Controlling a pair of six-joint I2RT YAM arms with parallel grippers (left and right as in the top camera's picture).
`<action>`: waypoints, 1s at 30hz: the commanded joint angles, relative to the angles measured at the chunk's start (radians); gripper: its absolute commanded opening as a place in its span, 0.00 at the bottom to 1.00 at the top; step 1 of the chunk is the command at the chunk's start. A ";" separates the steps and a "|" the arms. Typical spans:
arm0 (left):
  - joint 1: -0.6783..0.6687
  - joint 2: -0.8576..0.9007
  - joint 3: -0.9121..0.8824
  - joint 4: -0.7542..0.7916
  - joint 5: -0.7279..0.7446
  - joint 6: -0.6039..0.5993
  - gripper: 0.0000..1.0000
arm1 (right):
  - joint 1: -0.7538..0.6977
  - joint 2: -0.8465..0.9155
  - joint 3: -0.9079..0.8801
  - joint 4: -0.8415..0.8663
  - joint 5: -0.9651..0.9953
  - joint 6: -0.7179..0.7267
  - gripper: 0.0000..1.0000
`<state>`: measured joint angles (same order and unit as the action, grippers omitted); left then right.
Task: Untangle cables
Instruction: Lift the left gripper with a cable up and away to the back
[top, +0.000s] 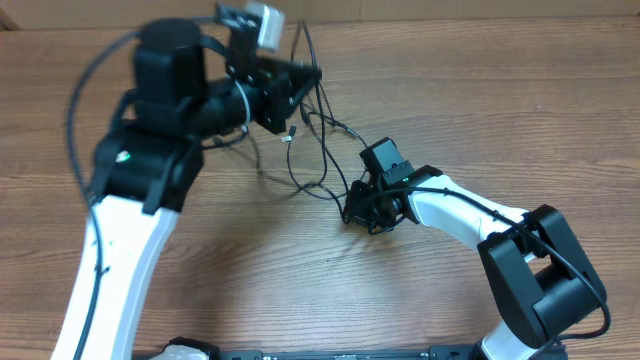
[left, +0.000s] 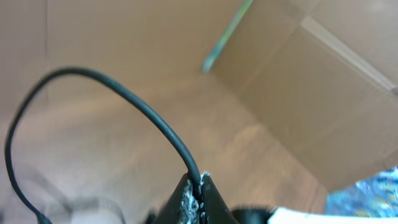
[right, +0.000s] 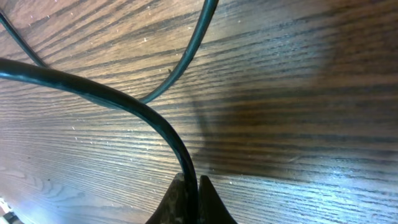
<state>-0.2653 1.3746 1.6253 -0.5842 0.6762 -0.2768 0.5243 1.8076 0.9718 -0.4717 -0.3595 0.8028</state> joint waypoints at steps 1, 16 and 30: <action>0.012 -0.074 0.120 0.025 -0.082 0.027 0.04 | 0.005 0.008 -0.005 -0.001 0.008 -0.012 0.04; 0.012 -0.202 0.164 -0.127 -0.677 -0.016 0.04 | 0.005 0.008 -0.005 -0.001 0.027 -0.011 0.04; 0.012 -0.013 0.163 -0.709 -0.953 -0.225 0.05 | 0.005 0.008 -0.005 -0.004 0.027 -0.011 0.07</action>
<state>-0.2596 1.3037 1.7756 -1.2255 -0.1936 -0.4080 0.5243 1.8076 0.9718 -0.4797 -0.3397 0.7990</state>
